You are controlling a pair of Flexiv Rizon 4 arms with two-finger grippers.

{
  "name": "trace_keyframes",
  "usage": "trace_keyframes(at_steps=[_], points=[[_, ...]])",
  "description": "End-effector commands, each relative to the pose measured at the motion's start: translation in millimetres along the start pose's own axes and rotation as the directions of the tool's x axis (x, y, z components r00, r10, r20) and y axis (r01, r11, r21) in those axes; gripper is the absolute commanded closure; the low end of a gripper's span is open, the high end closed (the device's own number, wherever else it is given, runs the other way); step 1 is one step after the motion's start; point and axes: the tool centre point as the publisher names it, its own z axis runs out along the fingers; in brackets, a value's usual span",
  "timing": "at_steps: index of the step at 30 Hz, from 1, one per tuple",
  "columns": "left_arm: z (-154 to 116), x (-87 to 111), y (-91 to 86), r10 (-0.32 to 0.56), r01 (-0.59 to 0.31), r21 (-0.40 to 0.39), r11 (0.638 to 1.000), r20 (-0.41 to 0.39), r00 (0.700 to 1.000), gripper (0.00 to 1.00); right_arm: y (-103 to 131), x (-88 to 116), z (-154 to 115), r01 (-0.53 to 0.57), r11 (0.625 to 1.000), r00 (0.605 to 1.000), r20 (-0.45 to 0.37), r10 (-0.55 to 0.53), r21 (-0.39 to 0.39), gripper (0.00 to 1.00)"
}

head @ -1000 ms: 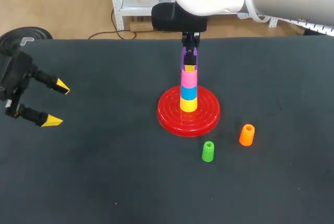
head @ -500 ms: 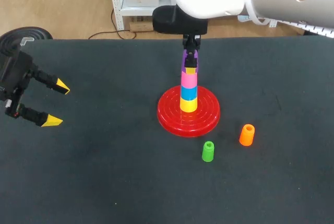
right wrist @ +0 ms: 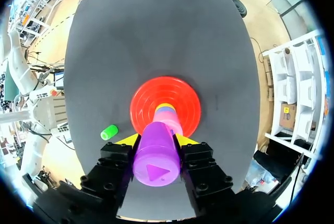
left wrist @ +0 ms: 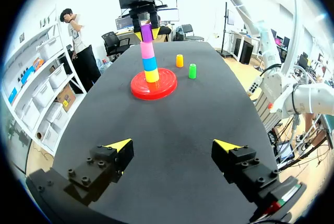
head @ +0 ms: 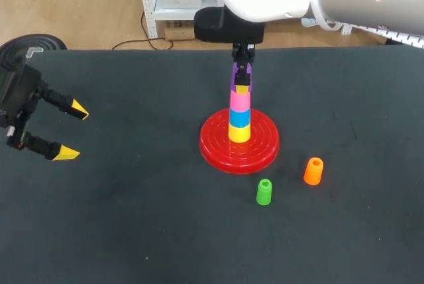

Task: Pick up and stack the cylinders on the red base in this order: pink,purple,orange,green

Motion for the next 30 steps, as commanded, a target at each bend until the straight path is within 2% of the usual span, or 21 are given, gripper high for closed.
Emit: trace_keyframes(at_steps=[1, 11, 30], points=[[0.3, 1.2, -0.5, 0.003, -0.003, -0.003, 1.0, 0.003, 1.0, 0.0, -0.3, 0.3, 1.7, 0.004, 1.0, 1.0, 0.004, -0.004, 0.01, 1.0], [0.3, 1.2, -0.5, 0.003, -0.003, -0.003, 1.0, 0.003, 1.0, 0.0, 0.0, -4.0, -12.5, 0.015, 0.999, 1.0, 0.005, -0.016, 0.039, 1.0], [0.3, 1.2, -0.5, 0.003, -0.003, -0.003, 1.0, 0.003, 1.0, 0.0, 4.5, -6.0, -16.9, 0.018, 0.999, 1.0, 0.009, -0.019, 0.05, 1.0]])
